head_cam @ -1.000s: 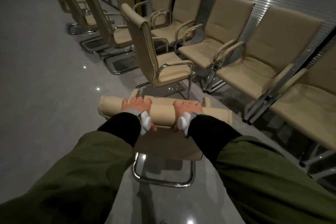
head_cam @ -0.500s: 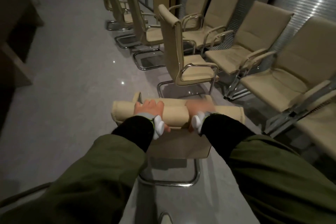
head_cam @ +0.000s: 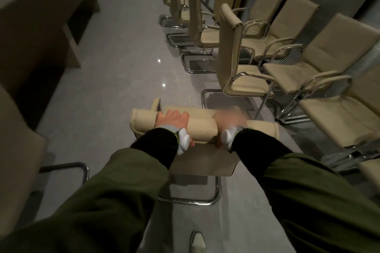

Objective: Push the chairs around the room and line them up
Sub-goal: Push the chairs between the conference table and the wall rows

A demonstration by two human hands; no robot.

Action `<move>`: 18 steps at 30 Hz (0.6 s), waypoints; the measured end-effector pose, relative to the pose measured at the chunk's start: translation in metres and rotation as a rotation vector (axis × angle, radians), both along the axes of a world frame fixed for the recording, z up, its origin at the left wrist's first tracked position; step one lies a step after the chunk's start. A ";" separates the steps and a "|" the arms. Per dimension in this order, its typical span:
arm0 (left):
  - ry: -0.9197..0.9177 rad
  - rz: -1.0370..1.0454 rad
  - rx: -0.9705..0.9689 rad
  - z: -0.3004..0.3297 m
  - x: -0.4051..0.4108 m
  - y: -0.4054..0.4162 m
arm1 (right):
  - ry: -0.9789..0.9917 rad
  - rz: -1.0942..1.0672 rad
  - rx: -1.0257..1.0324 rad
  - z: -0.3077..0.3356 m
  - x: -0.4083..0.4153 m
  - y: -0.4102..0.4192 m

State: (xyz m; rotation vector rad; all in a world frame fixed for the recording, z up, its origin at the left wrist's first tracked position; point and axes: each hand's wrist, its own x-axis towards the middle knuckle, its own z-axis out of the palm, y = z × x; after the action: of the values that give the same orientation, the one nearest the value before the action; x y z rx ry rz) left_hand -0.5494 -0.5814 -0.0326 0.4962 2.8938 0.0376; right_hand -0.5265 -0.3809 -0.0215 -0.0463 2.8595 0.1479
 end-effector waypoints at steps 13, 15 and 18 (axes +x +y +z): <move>0.013 0.237 -0.025 0.008 0.052 0.018 | 0.058 0.266 -0.043 -0.009 0.009 0.021; 0.009 0.293 -0.032 0.008 0.063 0.021 | 0.071 0.323 -0.056 -0.011 0.009 0.023; 0.003 0.377 -0.041 0.007 0.083 0.027 | 0.068 0.419 -0.070 -0.013 0.005 0.025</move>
State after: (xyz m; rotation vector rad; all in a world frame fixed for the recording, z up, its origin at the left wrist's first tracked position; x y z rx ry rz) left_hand -0.4668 -0.5546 -0.0259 -0.0605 2.9398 0.0342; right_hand -0.5211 -0.3556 -0.0347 -0.6667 2.8804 0.1331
